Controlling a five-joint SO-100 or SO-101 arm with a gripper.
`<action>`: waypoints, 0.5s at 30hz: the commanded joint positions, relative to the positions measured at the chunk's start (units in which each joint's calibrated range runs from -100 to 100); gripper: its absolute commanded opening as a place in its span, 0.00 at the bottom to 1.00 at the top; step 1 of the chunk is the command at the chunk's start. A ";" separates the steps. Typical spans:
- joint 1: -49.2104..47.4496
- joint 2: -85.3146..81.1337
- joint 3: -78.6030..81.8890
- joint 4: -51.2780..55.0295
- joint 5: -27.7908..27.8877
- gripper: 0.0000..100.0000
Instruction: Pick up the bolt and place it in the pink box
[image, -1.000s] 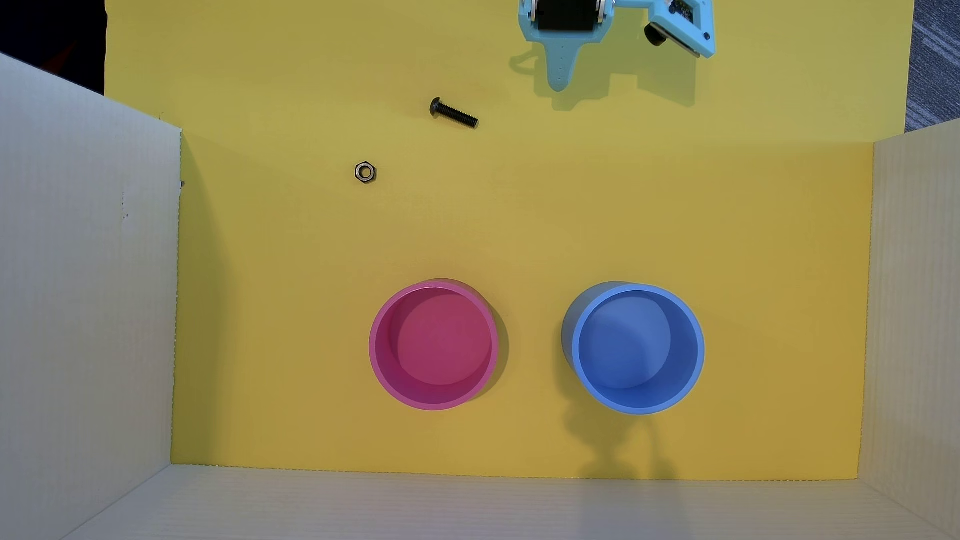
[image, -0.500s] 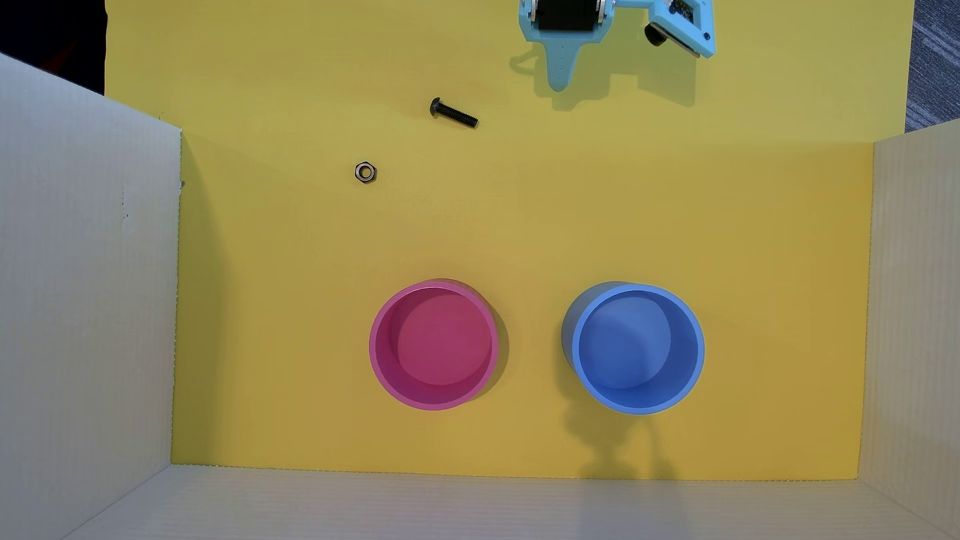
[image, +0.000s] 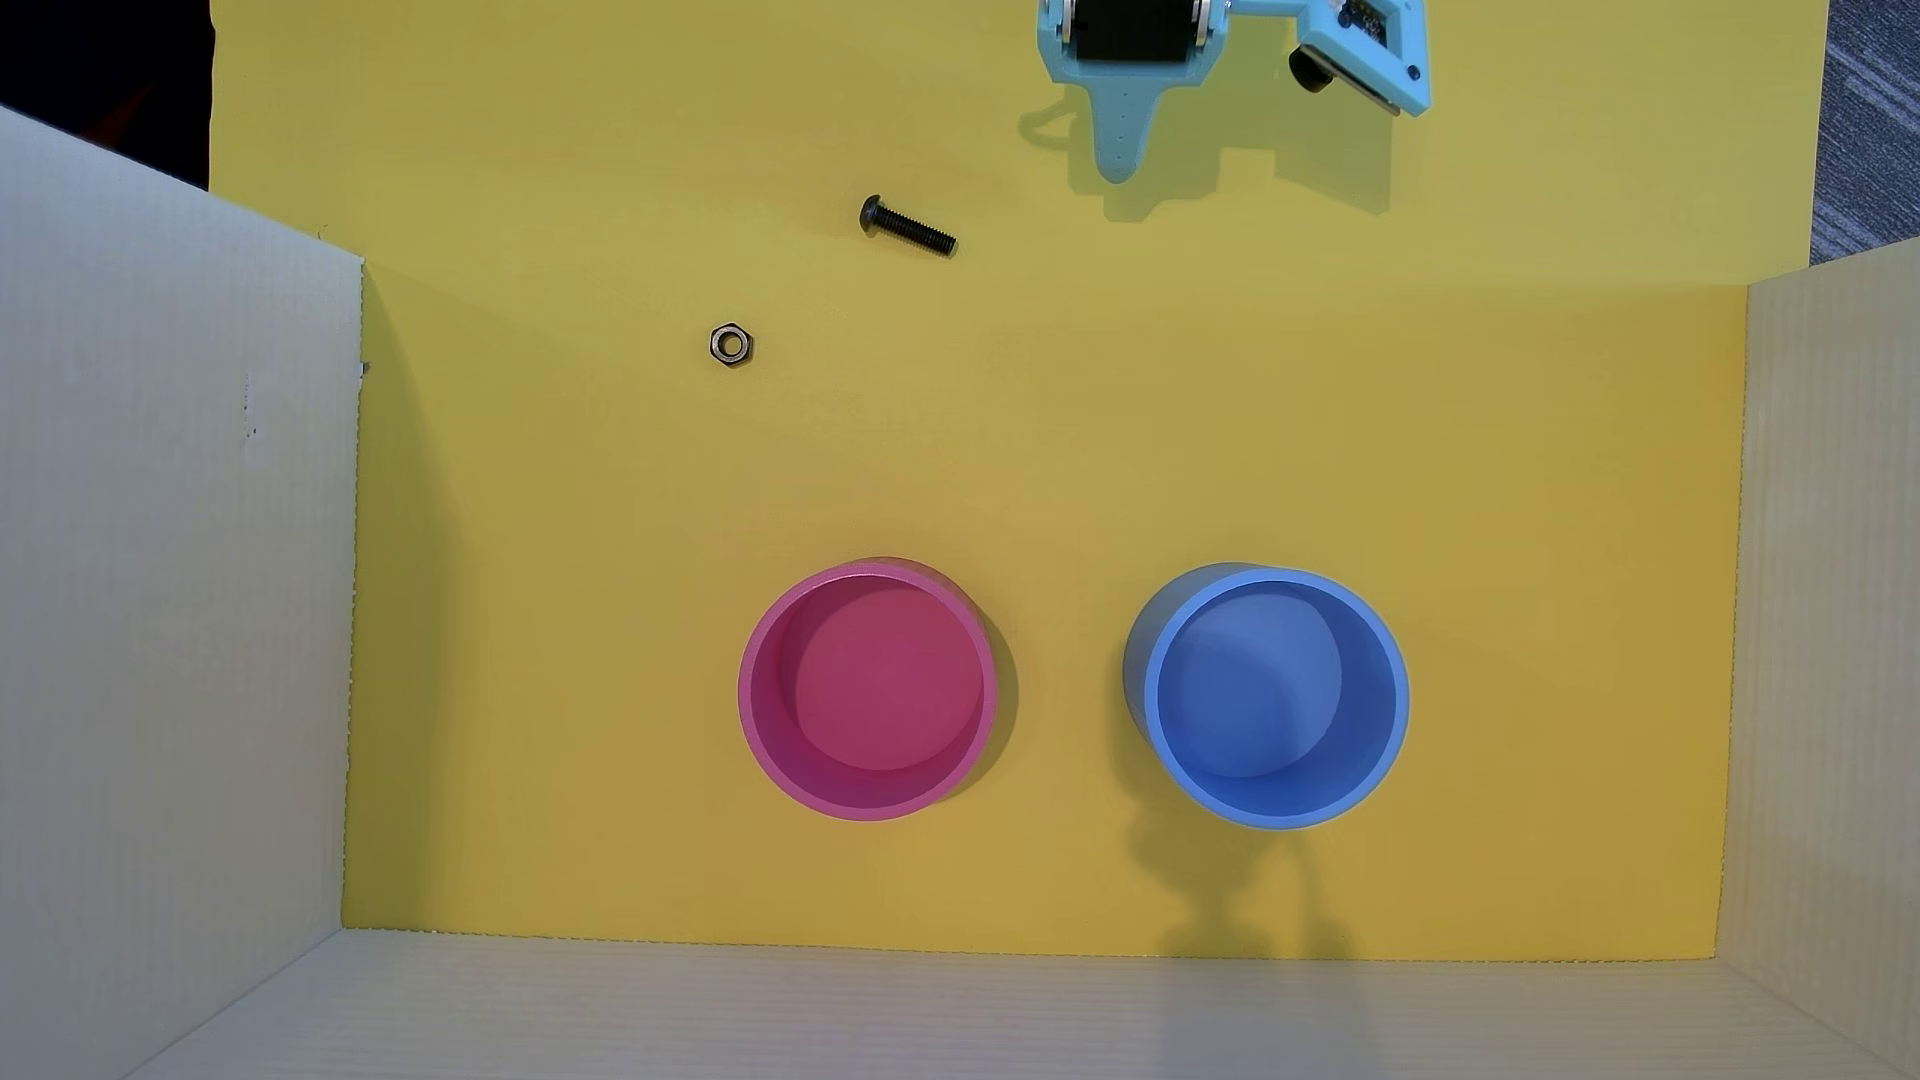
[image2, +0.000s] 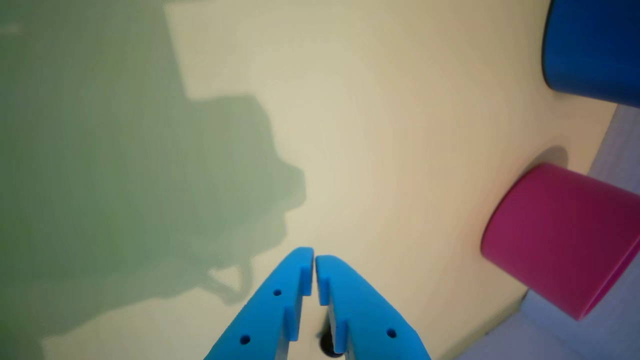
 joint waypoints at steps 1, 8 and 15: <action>0.42 0.16 -0.39 0.21 -0.13 0.01; 0.49 0.16 -0.21 0.12 -0.13 0.01; 6.89 1.08 -10.25 -9.49 0.49 0.01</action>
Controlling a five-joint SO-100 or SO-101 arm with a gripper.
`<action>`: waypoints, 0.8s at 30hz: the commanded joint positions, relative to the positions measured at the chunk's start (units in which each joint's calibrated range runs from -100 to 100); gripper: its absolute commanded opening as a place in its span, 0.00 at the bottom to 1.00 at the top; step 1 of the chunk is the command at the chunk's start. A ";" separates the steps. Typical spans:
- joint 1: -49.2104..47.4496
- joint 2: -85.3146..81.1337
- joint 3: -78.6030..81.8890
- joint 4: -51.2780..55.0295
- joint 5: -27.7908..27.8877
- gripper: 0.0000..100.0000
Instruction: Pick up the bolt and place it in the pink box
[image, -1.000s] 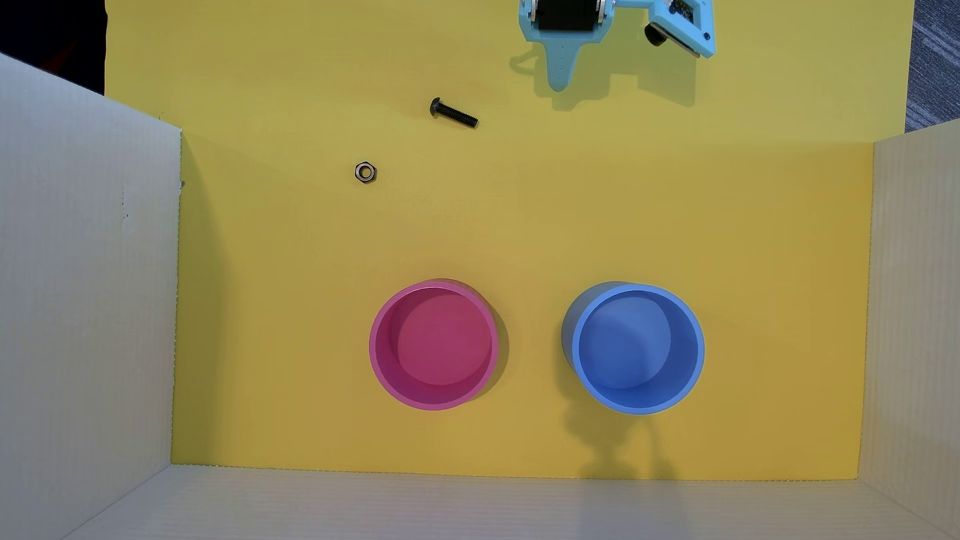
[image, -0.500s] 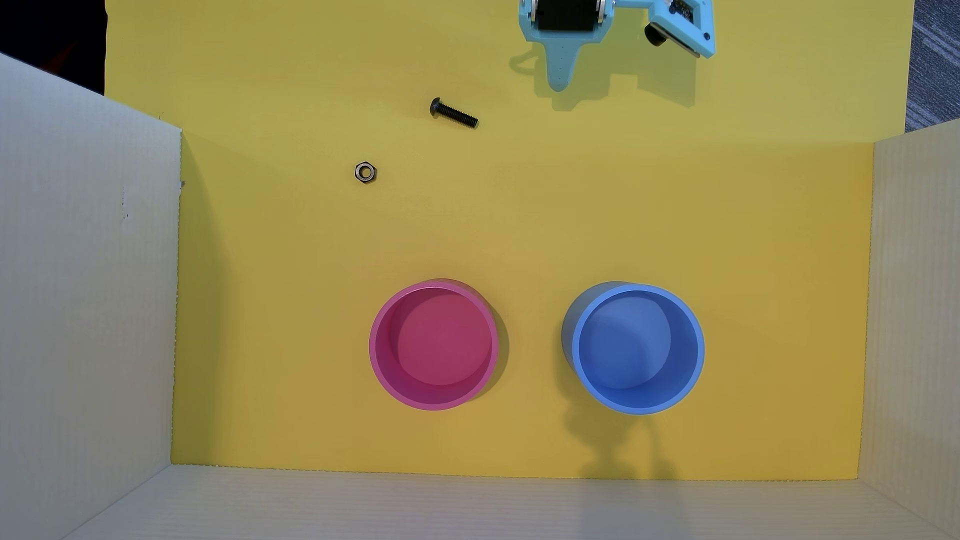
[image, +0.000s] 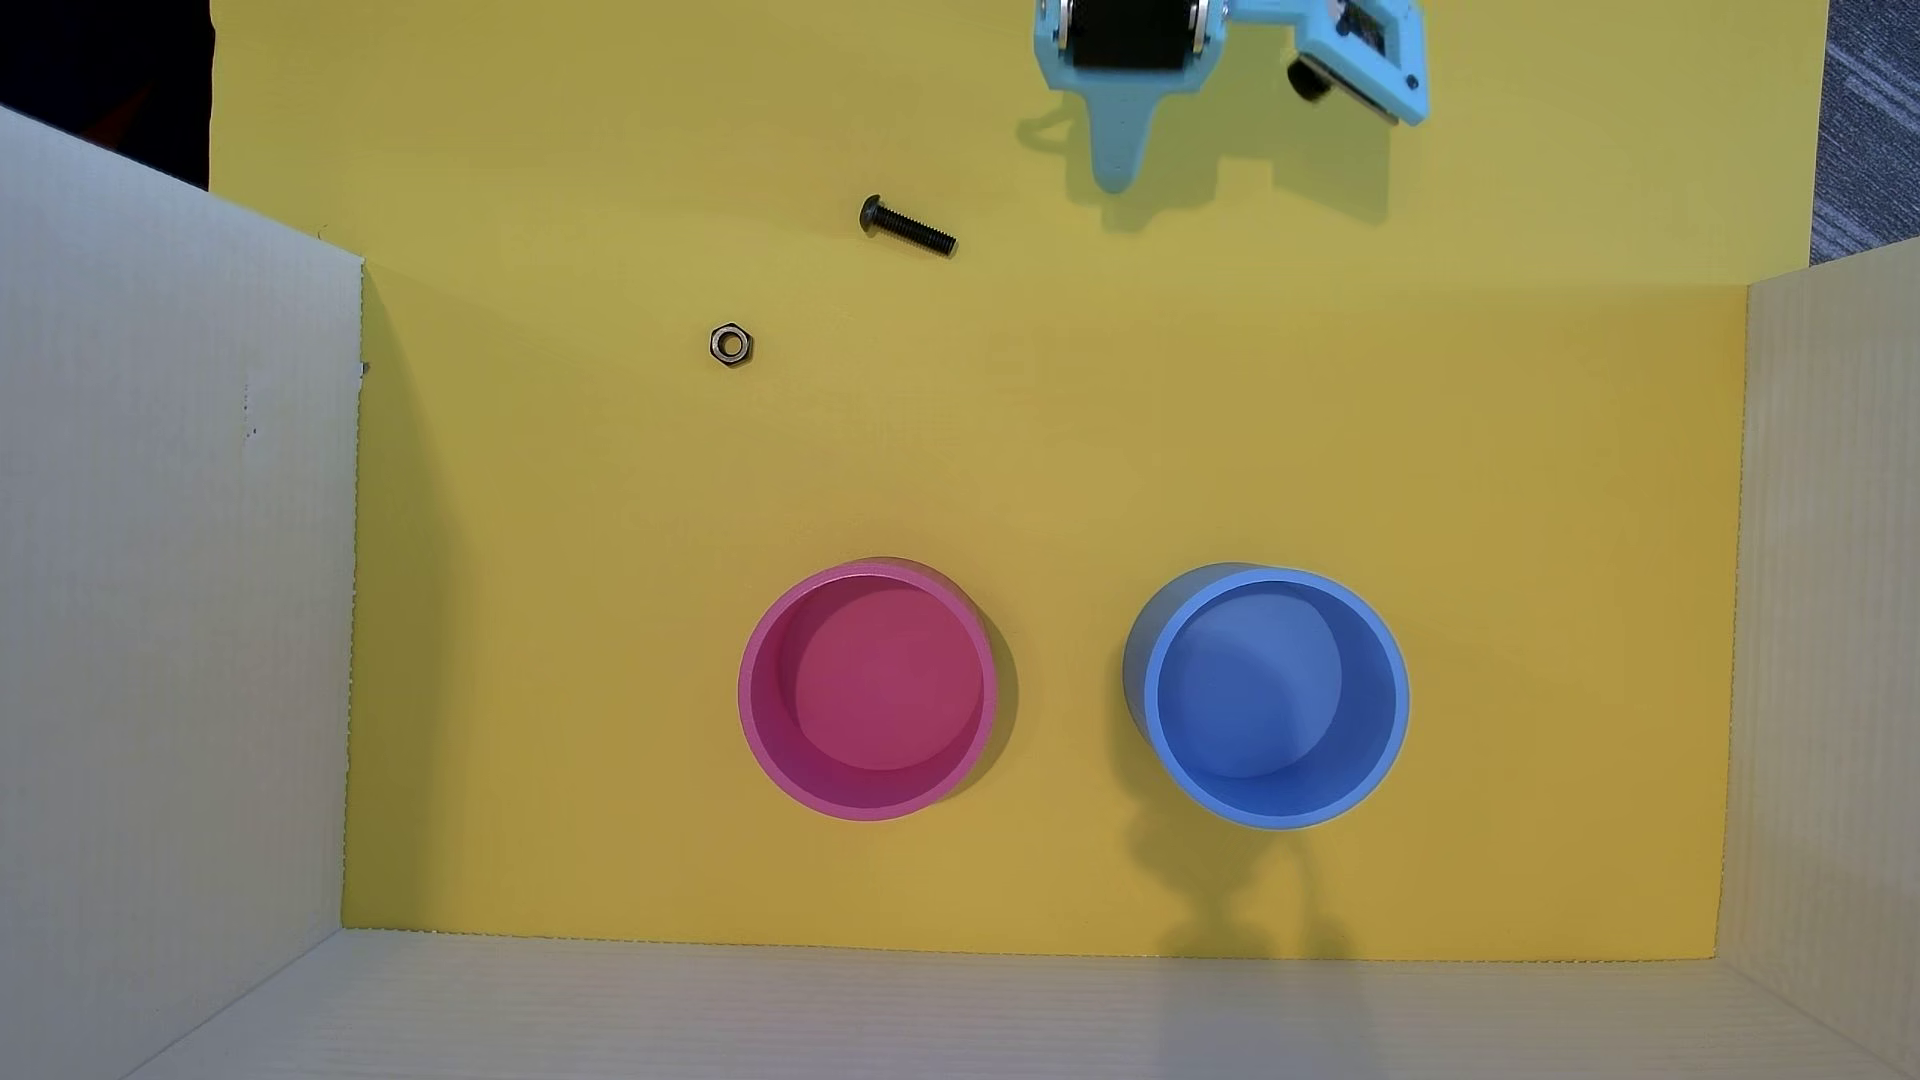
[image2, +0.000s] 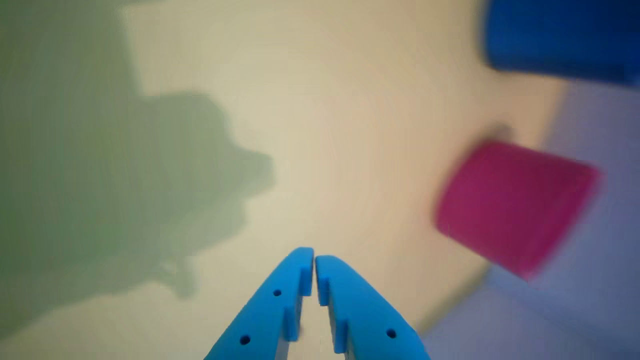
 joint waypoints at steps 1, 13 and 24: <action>5.31 0.40 -8.54 -1.44 0.45 0.01; 22.89 -0.44 -10.80 0.62 0.50 0.01; 29.59 -0.52 -8.90 -1.35 9.25 0.01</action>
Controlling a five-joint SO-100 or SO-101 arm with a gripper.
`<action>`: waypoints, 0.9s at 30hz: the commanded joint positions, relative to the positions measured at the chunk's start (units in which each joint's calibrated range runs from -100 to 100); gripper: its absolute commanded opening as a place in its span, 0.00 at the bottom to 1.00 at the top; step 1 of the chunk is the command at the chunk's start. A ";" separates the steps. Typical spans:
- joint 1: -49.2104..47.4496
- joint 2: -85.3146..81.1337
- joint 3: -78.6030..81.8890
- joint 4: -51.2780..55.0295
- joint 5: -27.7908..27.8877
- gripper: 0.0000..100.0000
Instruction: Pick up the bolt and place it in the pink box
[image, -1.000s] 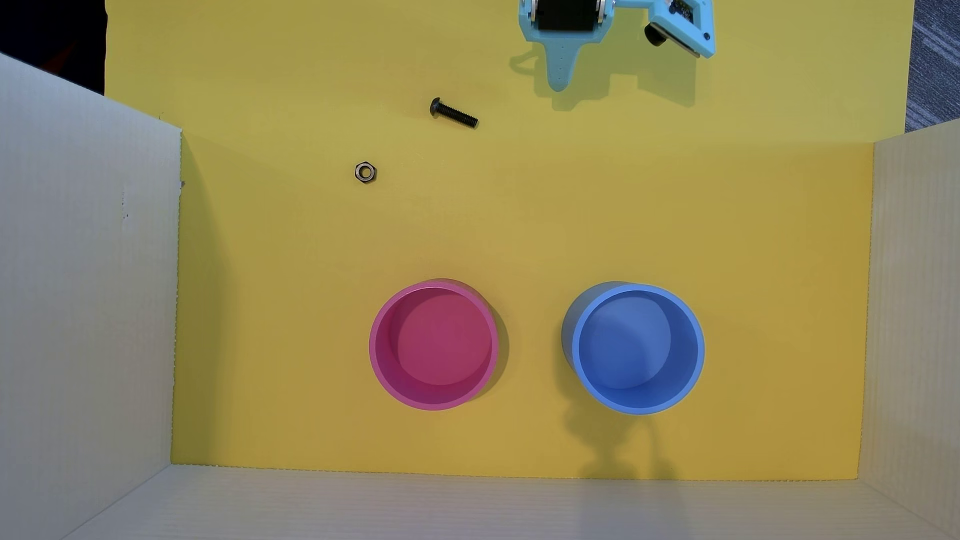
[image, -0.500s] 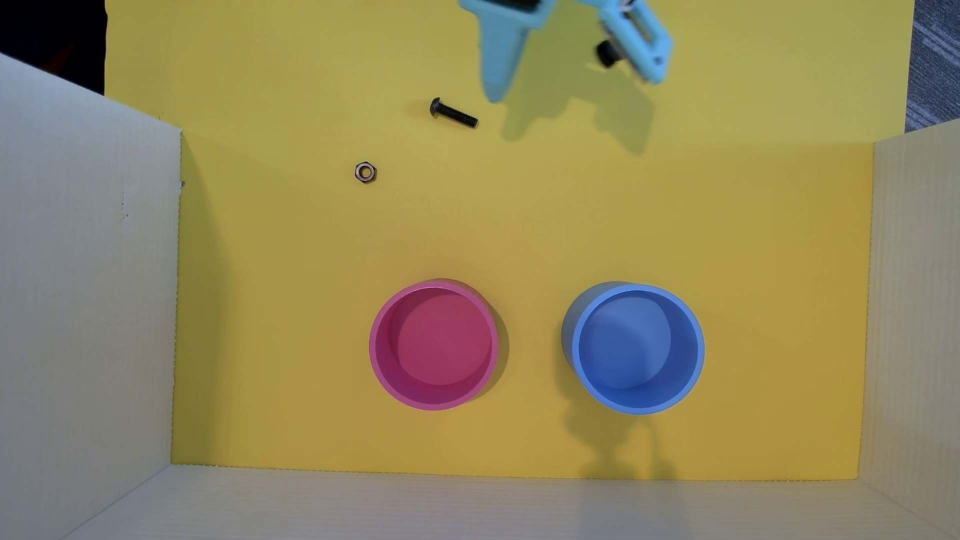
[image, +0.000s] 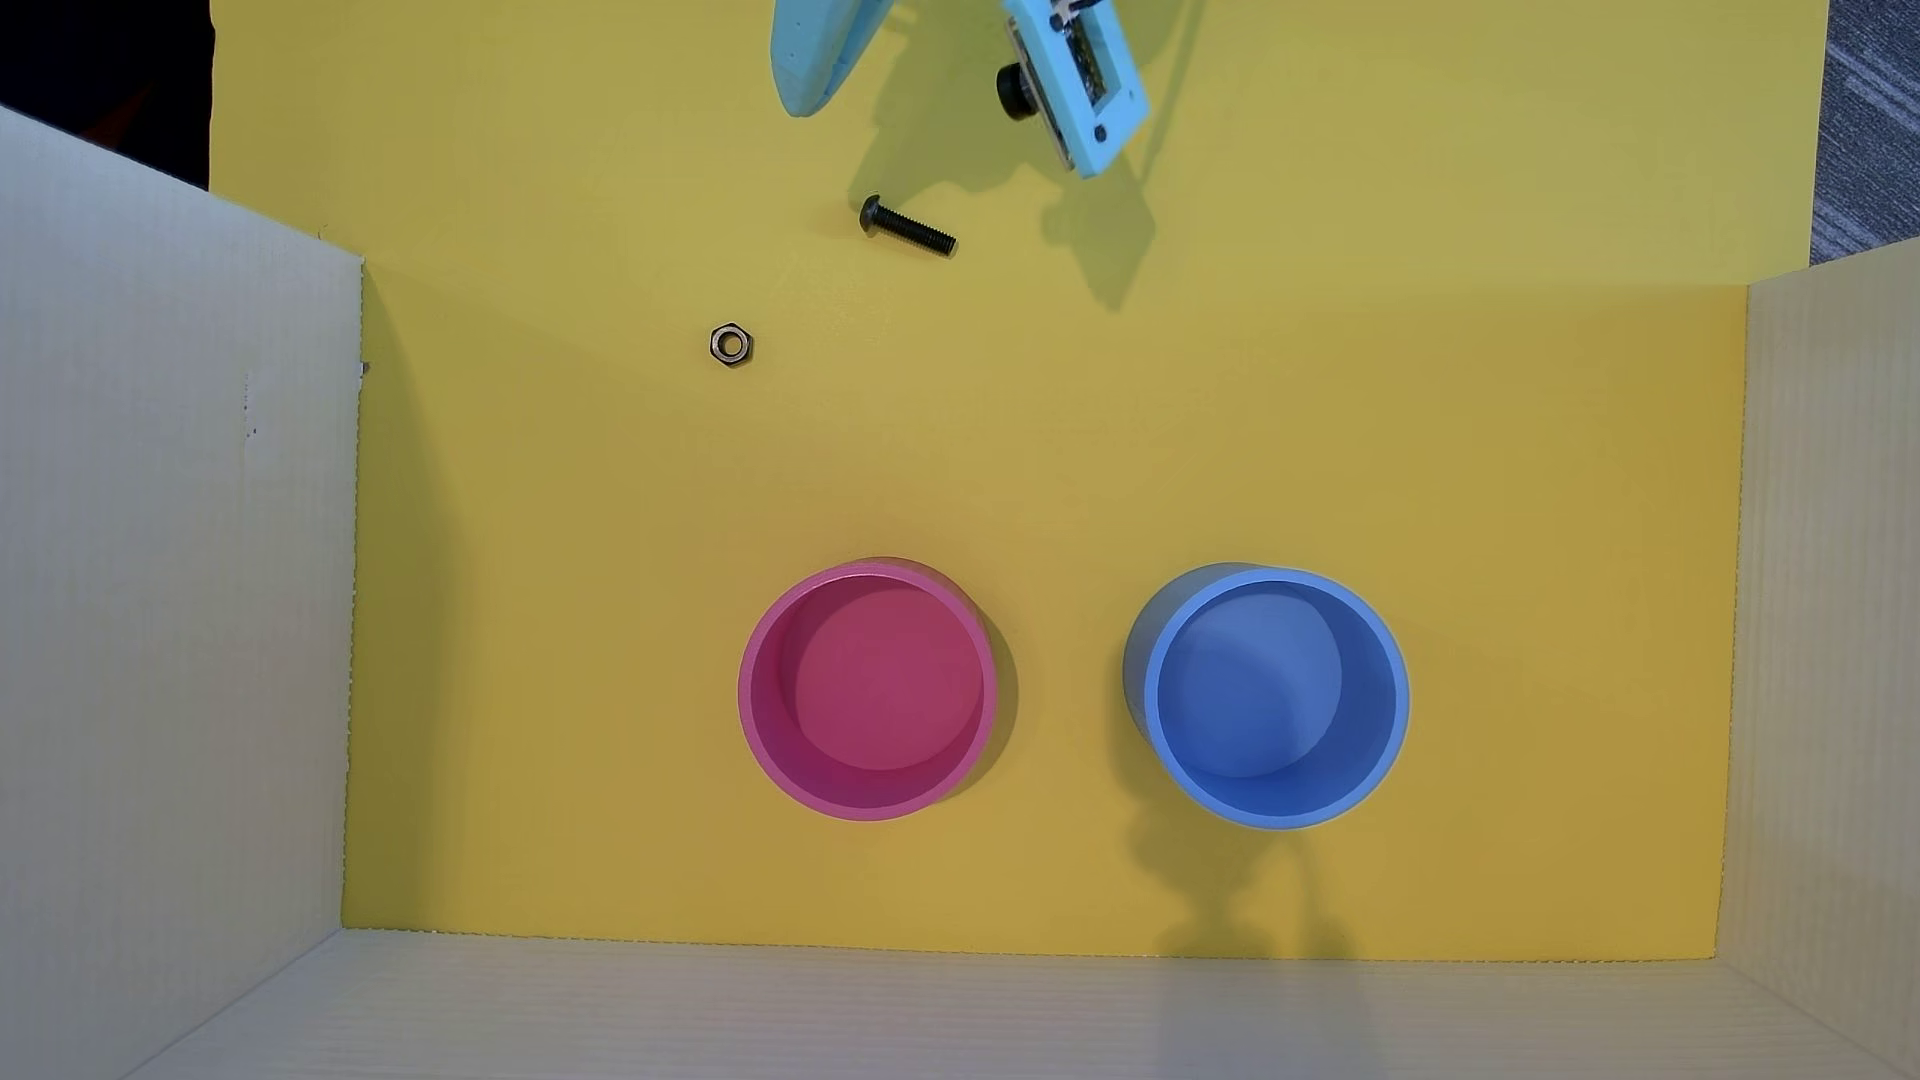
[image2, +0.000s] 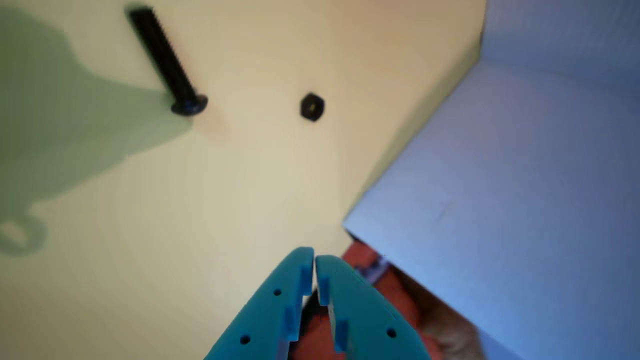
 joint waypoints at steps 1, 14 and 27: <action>0.94 -0.27 -0.25 -3.84 1.48 0.01; 0.42 0.66 0.38 -8.73 -0.29 0.02; -5.47 15.81 -4.23 -3.41 2.47 0.02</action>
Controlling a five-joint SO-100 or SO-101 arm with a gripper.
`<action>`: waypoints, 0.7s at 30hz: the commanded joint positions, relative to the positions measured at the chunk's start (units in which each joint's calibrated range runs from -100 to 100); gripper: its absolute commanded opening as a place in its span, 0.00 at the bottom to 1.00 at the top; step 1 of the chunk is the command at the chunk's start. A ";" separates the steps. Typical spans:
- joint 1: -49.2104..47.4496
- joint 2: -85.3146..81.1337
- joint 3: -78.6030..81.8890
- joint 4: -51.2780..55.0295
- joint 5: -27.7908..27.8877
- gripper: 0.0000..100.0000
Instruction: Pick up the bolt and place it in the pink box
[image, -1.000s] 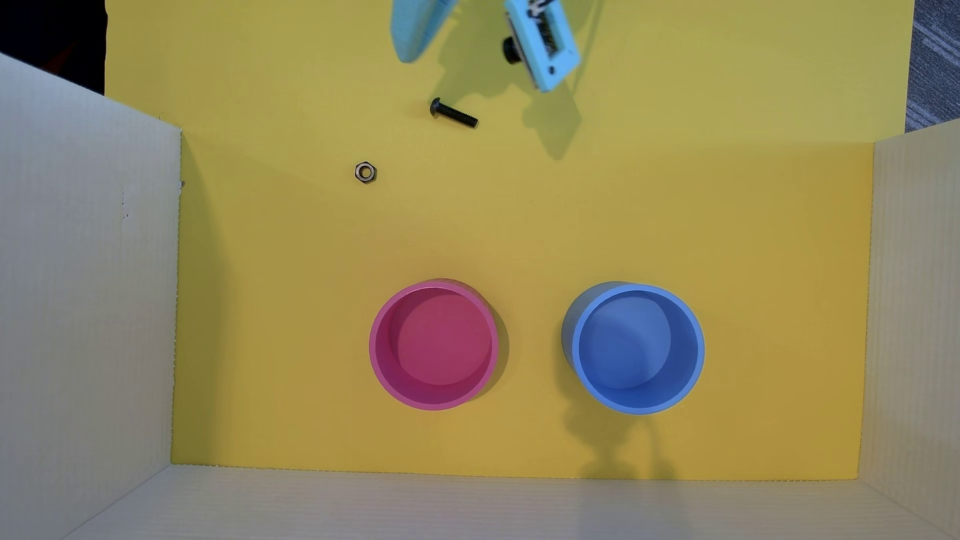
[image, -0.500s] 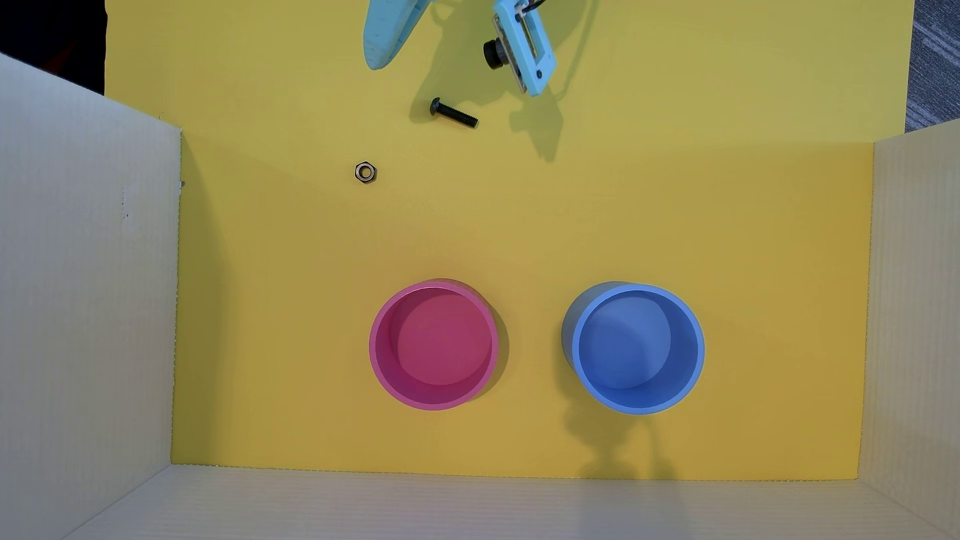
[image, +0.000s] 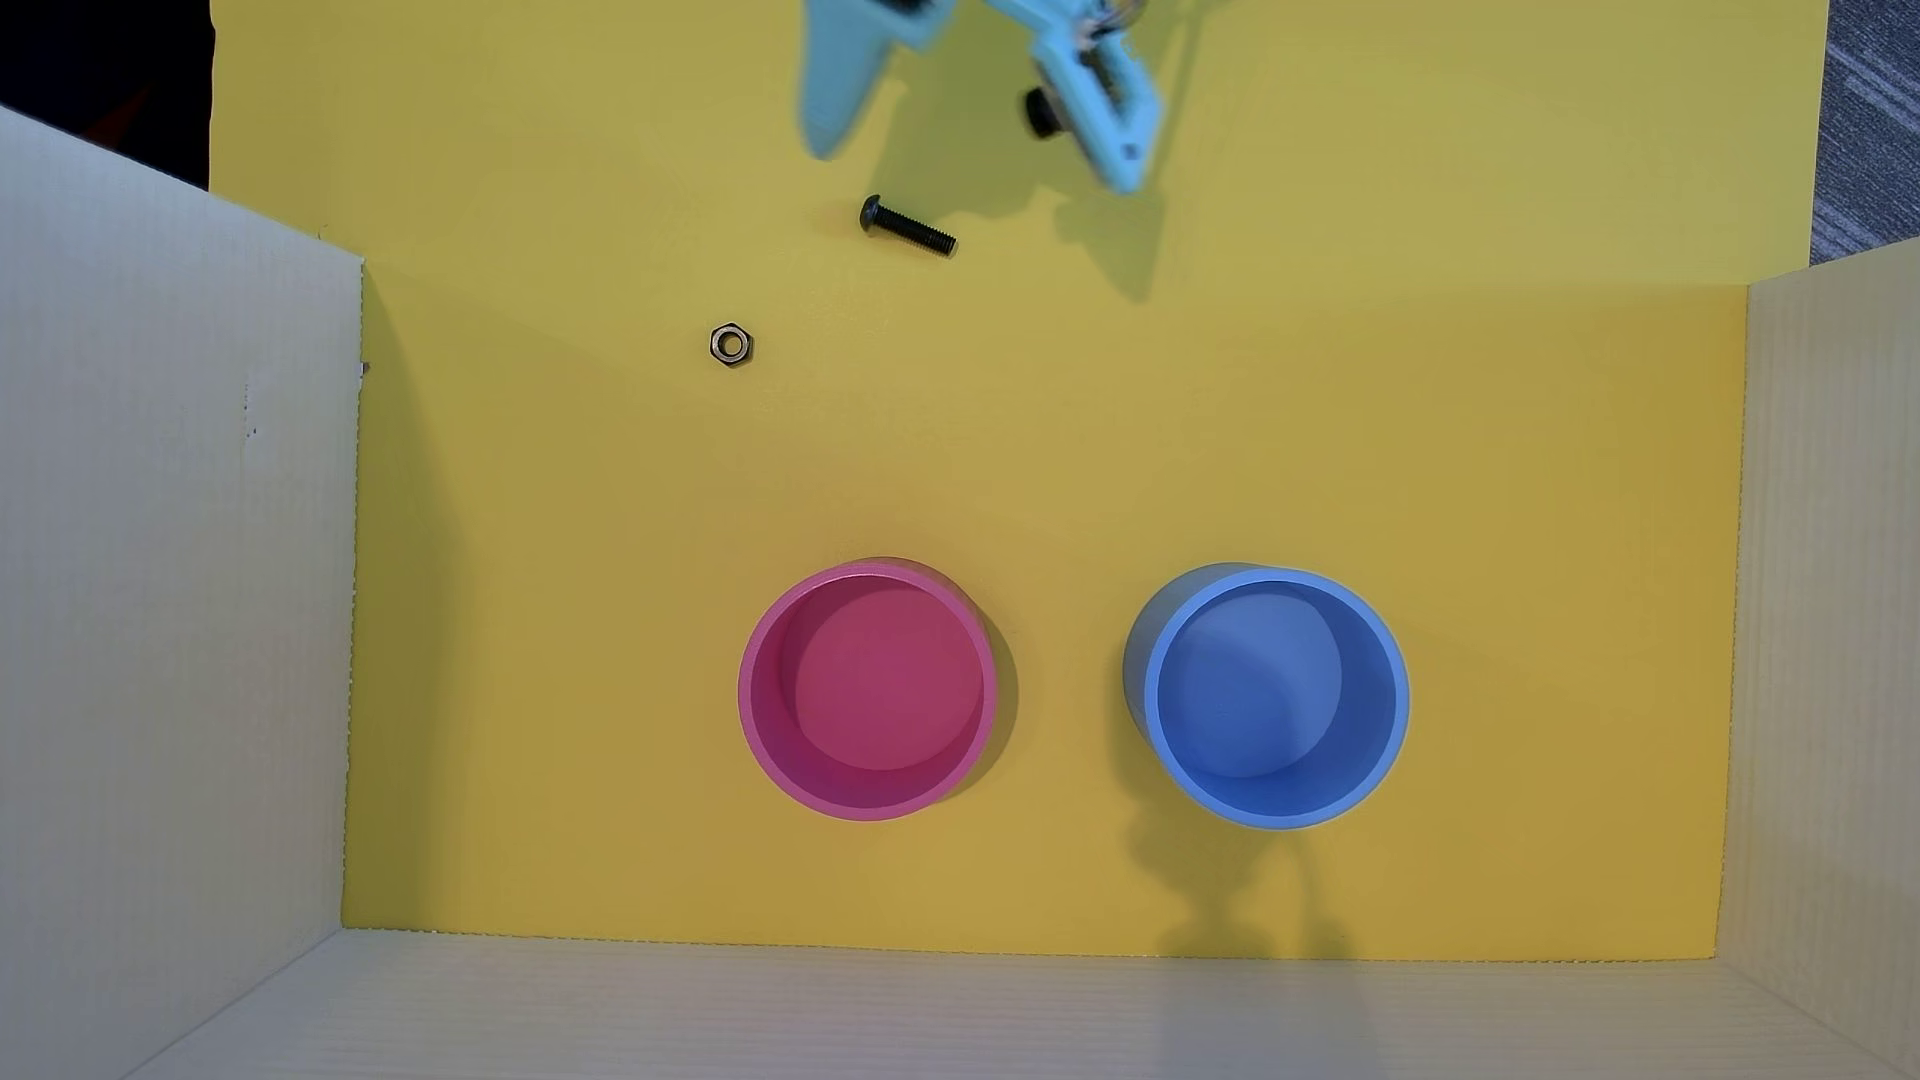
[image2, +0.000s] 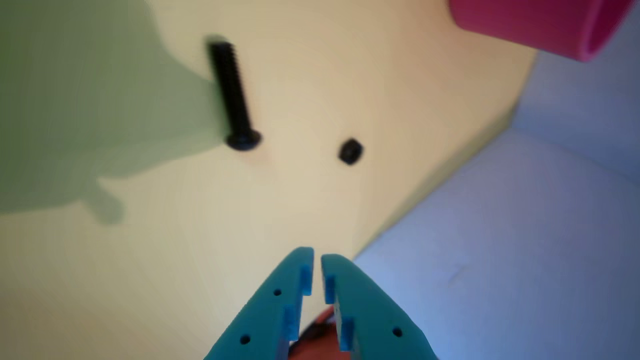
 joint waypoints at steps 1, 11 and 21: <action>-1.60 5.29 -4.96 0.96 0.47 0.02; -1.68 15.98 -7.94 0.96 0.78 0.09; -4.62 24.15 -10.11 0.19 1.25 0.12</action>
